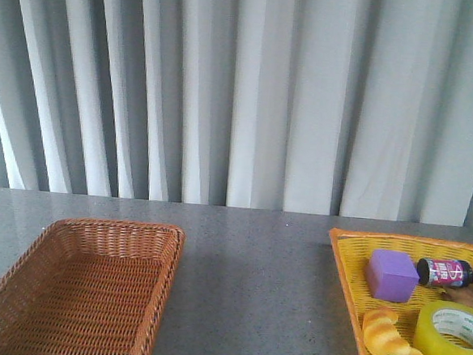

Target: Transfer tape with both arms

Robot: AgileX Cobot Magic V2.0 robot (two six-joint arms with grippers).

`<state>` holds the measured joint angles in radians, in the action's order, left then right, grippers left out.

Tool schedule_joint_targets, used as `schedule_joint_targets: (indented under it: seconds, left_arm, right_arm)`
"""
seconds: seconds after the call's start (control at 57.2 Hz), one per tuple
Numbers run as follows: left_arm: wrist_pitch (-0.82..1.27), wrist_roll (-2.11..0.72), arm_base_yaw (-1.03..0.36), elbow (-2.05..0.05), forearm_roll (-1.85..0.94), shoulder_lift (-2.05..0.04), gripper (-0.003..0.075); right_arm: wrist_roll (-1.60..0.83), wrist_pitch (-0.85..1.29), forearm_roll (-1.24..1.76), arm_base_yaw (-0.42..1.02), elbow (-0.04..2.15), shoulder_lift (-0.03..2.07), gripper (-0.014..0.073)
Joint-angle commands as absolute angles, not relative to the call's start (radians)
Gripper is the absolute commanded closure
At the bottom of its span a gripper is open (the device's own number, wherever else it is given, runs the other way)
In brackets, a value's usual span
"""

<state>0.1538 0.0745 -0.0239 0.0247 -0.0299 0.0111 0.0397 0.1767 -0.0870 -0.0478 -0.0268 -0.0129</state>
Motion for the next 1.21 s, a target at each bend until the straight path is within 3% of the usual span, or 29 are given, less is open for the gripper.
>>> schedule_joint_targets:
  seconds: [0.0,1.19]
  left_arm:
    - [0.079,0.076,-0.023,0.017,-0.032,0.026,0.0726]
    - [0.079,0.076,-0.023,0.017,-0.032,0.026,0.0726]
  right_arm:
    - [0.034,0.100,-0.088,-0.053,-0.031,-0.022,0.0601]
    - [0.034,0.074,-0.093,-0.053,-0.028,-0.022,0.0601]
